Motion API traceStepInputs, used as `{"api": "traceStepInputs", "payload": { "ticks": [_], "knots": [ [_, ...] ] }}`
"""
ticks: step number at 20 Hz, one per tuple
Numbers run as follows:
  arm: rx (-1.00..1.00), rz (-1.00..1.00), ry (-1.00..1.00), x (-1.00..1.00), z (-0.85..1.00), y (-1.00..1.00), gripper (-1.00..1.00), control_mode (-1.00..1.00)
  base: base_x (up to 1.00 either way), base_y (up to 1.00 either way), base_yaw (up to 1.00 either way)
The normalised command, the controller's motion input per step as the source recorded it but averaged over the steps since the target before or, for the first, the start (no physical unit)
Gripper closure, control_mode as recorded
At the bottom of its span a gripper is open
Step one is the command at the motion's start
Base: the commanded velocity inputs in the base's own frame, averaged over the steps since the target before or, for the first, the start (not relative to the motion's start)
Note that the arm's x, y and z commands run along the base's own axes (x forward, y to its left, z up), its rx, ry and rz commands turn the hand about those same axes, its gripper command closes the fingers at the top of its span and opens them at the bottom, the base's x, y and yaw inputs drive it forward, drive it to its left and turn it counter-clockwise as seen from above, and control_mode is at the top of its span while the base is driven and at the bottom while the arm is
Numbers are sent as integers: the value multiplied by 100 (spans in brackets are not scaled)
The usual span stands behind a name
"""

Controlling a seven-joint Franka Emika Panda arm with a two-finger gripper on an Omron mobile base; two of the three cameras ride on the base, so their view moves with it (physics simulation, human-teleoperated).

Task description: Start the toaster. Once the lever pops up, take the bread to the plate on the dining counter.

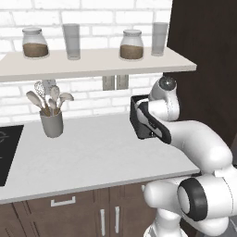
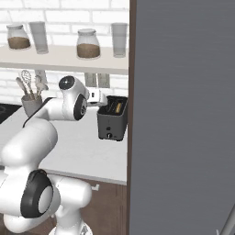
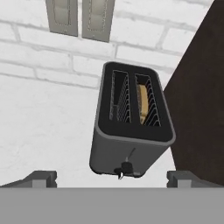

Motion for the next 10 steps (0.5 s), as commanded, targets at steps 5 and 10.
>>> {"api": "traceStepInputs", "payload": {
  "ticks": [5,10],
  "knots": [
    [0,0,0,0,-6,-9,-100,-100,0,0,0],
    [0,0,0,0,0,-7,-100,-100,0,0,0]
  ]
}}
